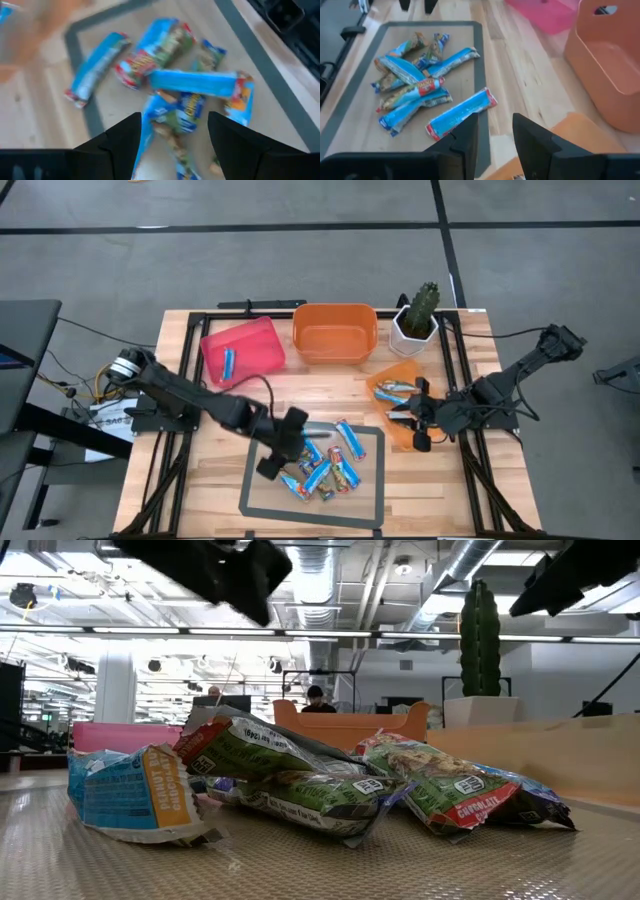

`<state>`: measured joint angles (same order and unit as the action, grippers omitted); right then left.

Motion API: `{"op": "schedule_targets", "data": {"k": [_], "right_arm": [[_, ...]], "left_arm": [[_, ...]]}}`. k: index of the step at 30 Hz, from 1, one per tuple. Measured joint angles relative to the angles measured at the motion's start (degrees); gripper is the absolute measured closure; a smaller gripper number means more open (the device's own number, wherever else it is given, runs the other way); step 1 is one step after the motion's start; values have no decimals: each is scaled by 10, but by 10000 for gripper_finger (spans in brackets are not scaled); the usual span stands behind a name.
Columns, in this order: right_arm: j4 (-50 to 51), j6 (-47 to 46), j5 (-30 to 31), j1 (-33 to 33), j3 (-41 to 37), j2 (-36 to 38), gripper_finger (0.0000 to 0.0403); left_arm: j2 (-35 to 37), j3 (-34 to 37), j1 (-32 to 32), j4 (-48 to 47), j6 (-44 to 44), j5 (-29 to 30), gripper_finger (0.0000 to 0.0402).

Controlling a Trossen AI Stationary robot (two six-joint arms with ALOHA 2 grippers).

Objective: Pick and place Granola Bars by type
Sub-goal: Put the orange granola bar into the light orange bin

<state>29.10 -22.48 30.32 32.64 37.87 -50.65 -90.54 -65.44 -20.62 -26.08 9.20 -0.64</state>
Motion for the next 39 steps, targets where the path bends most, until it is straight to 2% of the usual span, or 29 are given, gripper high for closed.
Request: {"op": "schedule_targets", "data": {"k": [12,24,30,34,39], "right_arm": [[-38,0,-1,-2,0,-4,290],[-54,0,-2,-1,0,-4,290],[-56,0,-2,-2,0,-4,290],[-56,0,-2,-2,0,-4,290],[-56,0,-2,-2,0,-4,290]], "left_arm": [[-126,-35,-86,-71,-3,9,178],[-183,-43,-95,-73,-32,11,178],[-184,-42,-95,-74,-42,53,178],[-184,-42,-95,-74,-50,47,201],[-184,-41,-95,-76,-63,31,266]]}}
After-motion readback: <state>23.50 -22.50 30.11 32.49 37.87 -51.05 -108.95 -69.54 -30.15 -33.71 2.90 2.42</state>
